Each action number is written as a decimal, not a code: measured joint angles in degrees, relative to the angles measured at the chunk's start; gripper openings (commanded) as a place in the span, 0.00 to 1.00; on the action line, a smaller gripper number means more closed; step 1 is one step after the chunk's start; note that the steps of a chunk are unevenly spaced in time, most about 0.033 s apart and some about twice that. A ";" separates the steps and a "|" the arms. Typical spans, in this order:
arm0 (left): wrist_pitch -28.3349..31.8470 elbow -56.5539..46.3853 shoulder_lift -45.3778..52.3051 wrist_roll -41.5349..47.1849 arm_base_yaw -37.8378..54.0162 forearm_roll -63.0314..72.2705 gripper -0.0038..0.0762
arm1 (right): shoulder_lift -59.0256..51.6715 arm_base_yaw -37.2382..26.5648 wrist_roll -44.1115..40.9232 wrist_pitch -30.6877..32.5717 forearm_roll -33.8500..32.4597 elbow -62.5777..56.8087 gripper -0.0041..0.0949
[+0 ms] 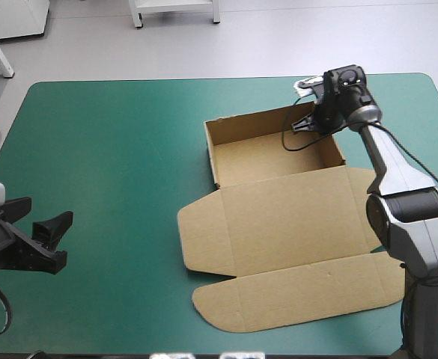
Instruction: Fold the box
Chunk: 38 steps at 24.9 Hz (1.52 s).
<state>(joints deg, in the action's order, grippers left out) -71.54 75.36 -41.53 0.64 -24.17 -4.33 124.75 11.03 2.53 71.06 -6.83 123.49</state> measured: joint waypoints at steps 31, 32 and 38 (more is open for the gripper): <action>0.05 -0.17 -1.48 -0.04 0.00 -2.18 0.64 | -0.07 -39.37 11.73 -1.70 5.25 0.00 0.56; 0.05 -0.17 -1.48 -0.04 0.00 -2.18 0.64 | -0.07 -39.37 12.53 -1.87 6.83 0.00 0.61; 0.05 -0.17 -1.48 -0.04 0.00 -2.18 0.64 | -0.07 -39.14 15.60 -1.31 13.29 0.00 0.65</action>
<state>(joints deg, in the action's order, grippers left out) -71.49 75.19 -43.01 0.60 -24.17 -6.50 124.68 -28.11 18.13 69.75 6.46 123.49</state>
